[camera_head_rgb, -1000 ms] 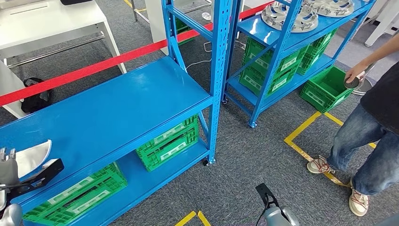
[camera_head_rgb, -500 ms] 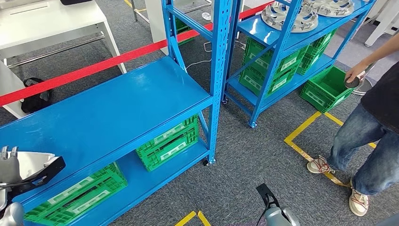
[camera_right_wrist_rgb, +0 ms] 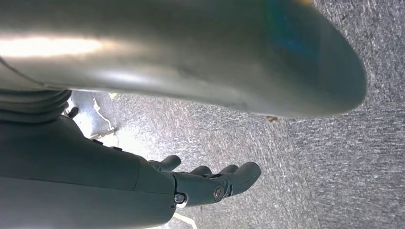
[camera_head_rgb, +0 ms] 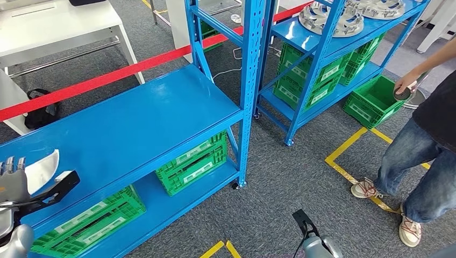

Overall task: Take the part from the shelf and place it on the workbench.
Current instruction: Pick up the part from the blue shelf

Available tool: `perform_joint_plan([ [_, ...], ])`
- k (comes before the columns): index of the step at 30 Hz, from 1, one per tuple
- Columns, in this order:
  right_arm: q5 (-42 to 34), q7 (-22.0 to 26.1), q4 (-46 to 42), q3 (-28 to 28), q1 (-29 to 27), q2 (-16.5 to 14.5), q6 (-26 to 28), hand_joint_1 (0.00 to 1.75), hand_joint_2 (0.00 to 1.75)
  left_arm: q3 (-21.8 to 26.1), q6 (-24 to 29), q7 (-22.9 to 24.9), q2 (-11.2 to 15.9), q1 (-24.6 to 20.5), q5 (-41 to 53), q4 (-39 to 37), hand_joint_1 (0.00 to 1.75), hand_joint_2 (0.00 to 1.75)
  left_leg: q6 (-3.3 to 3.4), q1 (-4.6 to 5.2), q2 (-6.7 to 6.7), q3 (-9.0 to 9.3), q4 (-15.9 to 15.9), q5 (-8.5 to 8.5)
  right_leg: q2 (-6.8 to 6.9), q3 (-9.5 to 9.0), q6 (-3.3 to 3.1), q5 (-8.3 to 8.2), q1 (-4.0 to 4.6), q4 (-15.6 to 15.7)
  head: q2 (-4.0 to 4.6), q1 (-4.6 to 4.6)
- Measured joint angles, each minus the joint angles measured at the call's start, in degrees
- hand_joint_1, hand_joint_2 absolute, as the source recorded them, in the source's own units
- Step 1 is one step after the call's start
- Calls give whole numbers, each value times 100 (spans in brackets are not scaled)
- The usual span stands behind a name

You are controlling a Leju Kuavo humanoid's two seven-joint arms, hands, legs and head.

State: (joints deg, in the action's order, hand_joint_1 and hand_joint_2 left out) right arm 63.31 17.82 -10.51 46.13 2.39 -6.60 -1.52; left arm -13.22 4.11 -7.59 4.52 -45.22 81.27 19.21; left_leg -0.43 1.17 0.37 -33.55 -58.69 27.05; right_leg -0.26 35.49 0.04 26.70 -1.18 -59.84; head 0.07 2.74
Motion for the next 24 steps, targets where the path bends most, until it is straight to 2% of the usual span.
perform_joint_plan([
  [7,21,10,0,10,0,0,-16,0,0,-2,-75,39,4,0,-11,-9,2,175,1,0,-1,0,0,0,0,0,0,0,0,0,0,0],
  [15,57,13,0,41,-1,0,-16,0,0,-10,-576,142,79,1,108,-104,2,175,1,1,0,-1,0,0,0,0,0,0,-1,0,0,0],
  [24,88,-11,0,145,0,0,-7,0,0,-15,-789,243,170,12,155,-222,2,175,1,1,0,-2,1,0,0,0,0,0,0,0,0,0],
])
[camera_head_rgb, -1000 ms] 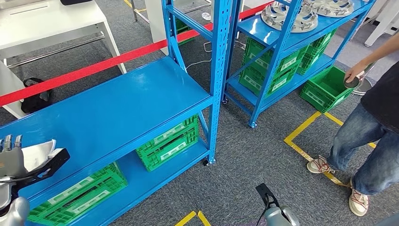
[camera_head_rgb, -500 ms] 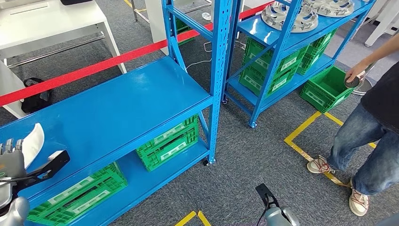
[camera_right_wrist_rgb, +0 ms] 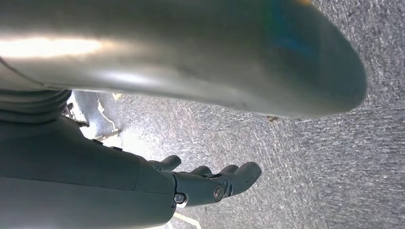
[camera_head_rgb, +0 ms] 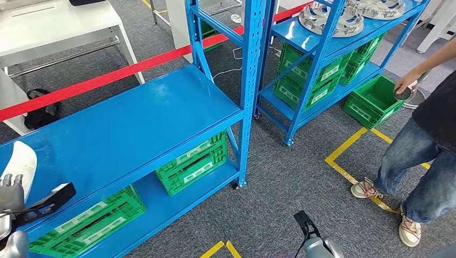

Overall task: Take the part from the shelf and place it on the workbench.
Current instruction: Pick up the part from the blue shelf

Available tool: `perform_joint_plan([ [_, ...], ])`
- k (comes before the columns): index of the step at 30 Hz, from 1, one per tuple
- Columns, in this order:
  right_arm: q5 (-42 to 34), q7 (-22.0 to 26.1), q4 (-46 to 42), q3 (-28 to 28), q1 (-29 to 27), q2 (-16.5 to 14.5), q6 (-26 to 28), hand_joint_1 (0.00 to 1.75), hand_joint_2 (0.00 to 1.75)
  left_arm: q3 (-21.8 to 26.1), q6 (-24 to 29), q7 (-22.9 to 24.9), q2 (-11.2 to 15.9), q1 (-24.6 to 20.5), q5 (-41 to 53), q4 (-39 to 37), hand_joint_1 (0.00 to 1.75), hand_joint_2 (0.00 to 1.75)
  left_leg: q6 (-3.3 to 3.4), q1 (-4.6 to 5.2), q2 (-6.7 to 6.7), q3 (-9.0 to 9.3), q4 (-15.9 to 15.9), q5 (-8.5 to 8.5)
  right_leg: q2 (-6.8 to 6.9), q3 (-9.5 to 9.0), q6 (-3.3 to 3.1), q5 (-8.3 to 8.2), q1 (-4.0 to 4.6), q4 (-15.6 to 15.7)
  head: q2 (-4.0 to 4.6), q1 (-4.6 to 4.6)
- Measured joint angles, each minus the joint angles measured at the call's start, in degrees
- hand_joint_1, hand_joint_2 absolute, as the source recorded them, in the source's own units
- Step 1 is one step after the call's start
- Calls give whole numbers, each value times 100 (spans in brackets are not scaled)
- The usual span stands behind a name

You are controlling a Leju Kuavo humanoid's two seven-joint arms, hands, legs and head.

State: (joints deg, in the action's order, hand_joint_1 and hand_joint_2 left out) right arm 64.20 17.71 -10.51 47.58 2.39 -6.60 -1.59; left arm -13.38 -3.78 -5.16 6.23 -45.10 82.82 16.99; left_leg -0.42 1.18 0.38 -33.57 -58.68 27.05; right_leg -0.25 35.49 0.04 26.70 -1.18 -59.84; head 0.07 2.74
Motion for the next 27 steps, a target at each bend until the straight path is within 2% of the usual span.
perform_joint_plan([
  [17,48,8,0,60,1,0,32,0,0,-2,462,-1,11,0,7,8,0,175,0,0,0,1,0,0,0,0,0,0,0,0,0,-1],
  [21,52,7,0,104,1,0,46,0,0,-2,653,61,-1,0,-7,18,0,0,0,0,0,1,0,0,0,0,0,0,0,0,0,-1],
  [25,66,6,0,127,2,0,48,0,0,-2,686,127,-21,0,14,21,0,0,0,1,-1,1,0,0,0,0,0,0,0,0,0,0],
  [27,71,6,0,139,3,0,48,0,0,-2,669,143,-27,0,40,21,0,87,0,1,-1,1,-1,0,0,0,0,0,0,0,0,-1],
])
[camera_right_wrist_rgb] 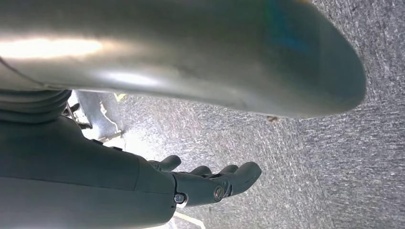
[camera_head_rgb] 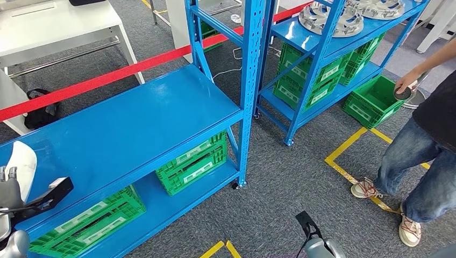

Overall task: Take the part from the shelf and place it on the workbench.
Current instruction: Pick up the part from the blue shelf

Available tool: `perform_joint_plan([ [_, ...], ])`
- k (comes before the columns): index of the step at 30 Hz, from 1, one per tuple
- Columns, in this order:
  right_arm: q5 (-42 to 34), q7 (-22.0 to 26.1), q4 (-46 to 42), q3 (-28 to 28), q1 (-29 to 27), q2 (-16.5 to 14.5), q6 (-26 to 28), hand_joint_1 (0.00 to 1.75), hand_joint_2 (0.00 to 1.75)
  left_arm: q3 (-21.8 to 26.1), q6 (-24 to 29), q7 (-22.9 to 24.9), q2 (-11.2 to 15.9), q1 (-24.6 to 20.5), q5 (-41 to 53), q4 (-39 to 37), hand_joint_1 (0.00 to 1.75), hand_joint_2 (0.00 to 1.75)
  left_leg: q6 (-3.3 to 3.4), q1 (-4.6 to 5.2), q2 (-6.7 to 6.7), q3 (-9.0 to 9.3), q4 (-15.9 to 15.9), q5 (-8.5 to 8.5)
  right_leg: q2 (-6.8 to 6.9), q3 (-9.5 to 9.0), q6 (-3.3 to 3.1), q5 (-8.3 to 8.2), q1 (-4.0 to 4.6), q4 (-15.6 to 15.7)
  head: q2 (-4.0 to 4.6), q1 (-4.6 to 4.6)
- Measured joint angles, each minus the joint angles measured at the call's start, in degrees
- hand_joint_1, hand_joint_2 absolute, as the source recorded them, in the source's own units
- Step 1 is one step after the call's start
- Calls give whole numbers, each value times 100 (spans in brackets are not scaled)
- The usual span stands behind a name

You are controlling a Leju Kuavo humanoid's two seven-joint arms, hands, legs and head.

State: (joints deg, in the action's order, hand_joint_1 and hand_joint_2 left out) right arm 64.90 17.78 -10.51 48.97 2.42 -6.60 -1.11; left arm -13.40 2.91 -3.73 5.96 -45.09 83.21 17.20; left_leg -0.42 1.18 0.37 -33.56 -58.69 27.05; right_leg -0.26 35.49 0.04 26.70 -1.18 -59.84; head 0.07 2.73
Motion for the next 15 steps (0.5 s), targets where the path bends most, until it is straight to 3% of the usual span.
perform_joint_plan([
  [2,4,1,0,7,1,0,0,0,0,0,-12,7,-3,0,9,0,0,175,0,0,0,0,0,0,0,0,0,0,0,0,0,0],
  [8,34,3,0,10,4,0,0,0,0,-2,-79,13,-14,1,28,-2,0,175,0,0,0,0,0,0,0,0,0,0,0,0,0,0],
  [9,37,4,0,11,5,0,0,0,0,-4,-91,13,-16,2,38,-2,11,175,0,0,0,0,0,0,0,0,0,0,0,0,0,0],
  [12,42,6,0,12,13,0,0,0,0,-22,-142,13,-21,2,54,-6,137,175,0,0,0,0,0,0,0,0,0,0,0,0,0,1],
  [13,43,6,0,12,17,0,0,0,0,-29,-167,12,-22,3,54,-9,170,175,0,0,0,0,0,0,0,0,0,0,0,0,0,1],
  [15,47,6,0,12,22,0,0,0,0,-38,-221,5,-23,4,53,-16,175,175,0,0,0,0,0,0,0,0,0,0,0,0,0,1],
])
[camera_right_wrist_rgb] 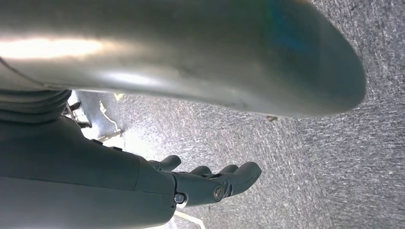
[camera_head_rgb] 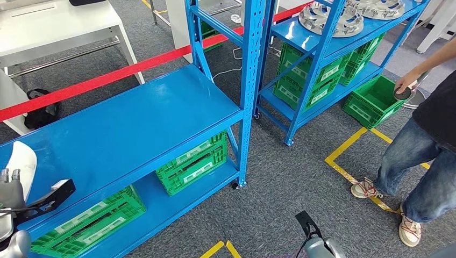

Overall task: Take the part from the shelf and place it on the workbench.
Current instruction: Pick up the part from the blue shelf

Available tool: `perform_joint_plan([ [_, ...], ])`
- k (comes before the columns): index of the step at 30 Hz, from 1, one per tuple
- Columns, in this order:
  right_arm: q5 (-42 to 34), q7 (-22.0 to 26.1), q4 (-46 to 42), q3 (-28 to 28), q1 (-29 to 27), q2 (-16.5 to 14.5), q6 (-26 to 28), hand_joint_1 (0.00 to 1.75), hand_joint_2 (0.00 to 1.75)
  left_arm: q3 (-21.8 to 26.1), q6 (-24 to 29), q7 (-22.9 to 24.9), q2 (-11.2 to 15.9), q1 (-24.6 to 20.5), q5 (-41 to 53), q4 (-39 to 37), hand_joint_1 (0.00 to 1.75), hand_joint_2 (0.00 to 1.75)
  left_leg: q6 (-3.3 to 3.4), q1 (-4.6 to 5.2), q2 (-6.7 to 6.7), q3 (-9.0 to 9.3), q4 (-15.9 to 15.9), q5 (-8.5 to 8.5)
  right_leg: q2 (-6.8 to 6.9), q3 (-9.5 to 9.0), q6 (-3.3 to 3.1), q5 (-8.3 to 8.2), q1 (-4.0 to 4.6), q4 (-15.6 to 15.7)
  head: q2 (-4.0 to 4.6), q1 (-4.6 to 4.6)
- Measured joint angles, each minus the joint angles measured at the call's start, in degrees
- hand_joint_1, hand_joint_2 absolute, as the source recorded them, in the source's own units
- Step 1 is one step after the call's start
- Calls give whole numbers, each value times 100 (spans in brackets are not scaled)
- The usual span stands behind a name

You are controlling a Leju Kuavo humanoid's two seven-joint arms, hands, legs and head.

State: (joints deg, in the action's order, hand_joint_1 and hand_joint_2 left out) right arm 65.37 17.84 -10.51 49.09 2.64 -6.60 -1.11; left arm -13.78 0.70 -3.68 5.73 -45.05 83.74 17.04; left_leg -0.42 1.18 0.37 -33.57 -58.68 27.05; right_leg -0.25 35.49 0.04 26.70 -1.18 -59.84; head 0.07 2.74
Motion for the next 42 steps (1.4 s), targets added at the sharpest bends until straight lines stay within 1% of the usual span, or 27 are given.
perform_joint_plan([
  [17,13,-1,0,0,4,0,0,0,0,-14,-204,-81,4,-10,-15,-4,175,175,0,0,0,1,0,0,0,-2,0,0,0,0,0,1],
  [32,32,-4,0,16,4,0,0,0,0,-16,-155,-245,4,-9,-110,-4,175,175,1,1,1,2,0,0,0,-3,0,0,0,0,0,-1],
  [35,31,-4,0,37,5,0,0,0,0,-16,-94,-249,4,-9,-112,-4,175,175,1,1,1,2,0,-1,0,-3,1,0,0,0,0,-1],
  [42,39,-2,0,113,4,0,7,0,0,-14,296,-269,-15,-5,-156,4,175,175,1,2,0,2,-2,-1,0,-2,2,-1,-1,0,0,-1],
])
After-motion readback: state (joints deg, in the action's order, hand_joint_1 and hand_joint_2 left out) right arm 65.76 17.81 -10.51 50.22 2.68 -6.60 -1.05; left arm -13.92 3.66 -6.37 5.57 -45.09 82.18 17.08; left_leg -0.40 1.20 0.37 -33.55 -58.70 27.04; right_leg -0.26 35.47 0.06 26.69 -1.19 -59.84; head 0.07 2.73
